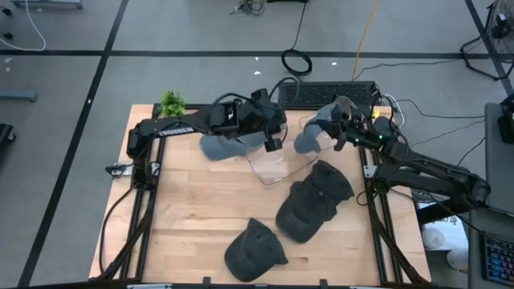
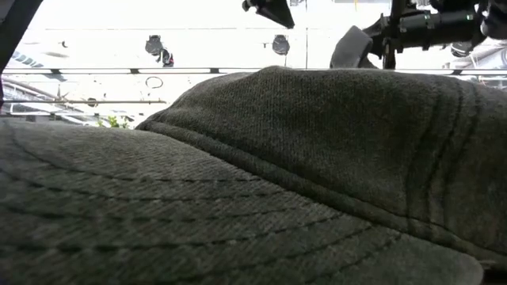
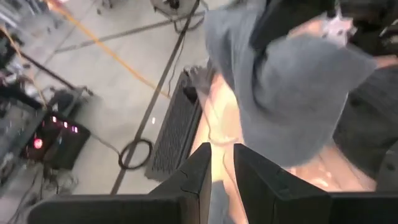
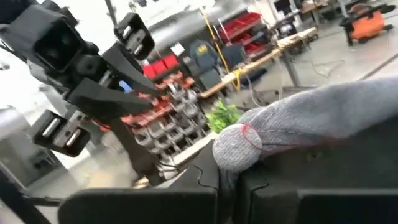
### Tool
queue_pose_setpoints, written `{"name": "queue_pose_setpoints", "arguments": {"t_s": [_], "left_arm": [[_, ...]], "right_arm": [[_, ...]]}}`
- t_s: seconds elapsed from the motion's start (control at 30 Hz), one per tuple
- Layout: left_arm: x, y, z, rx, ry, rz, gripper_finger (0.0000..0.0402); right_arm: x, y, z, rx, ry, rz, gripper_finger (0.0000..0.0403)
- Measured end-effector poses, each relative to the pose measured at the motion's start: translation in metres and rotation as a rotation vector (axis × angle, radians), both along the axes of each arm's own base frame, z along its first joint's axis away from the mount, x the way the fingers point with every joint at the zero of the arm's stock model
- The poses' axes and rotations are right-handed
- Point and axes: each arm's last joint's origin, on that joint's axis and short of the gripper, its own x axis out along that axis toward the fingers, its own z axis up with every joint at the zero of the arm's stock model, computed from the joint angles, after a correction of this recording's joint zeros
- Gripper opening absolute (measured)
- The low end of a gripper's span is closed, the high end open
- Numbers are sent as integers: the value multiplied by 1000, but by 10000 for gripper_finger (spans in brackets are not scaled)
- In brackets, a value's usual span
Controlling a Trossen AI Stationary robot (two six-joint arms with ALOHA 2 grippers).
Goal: Pick & Place hat
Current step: Put the bottom gray cap into the right transparent bin
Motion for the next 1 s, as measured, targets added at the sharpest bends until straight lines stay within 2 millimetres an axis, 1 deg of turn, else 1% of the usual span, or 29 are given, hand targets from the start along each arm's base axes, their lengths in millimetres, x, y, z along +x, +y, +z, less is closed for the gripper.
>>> {"name": "queue_pose_setpoints", "arguments": {"t_s": [0.13, 0.27, 0.33, 0.43, 0.67, 0.8, 1.0], "left_arm": [[1, 7, -4, -44, 9, -30, 78], [1, 11, -6, -83, 3, -41, 78], [1, 11, -6, -85, 5, -43, 78], [1, 10, -6, -83, 10, -49, 78], [0, 10, -7, -86, 17, -48, 79], [0, 10, -8, -88, 29, -48, 79], [0, 10, -8, -89, 33, -46, 79]], "right_arm": [[-1, -4, 27, -62, 163, -14, 0], [-4, -13, 43, -91, 377, -134, 0], [-5, -17, 42, -93, 461, -178, 0], [-6, -21, 37, -91, 533, -249, 0], [-14, -27, 20, -93, 725, -577, 0], [-16, -28, 16, -93, 764, -625, 0], [-17, -29, 17, -116, 784, -678, 0]]}}
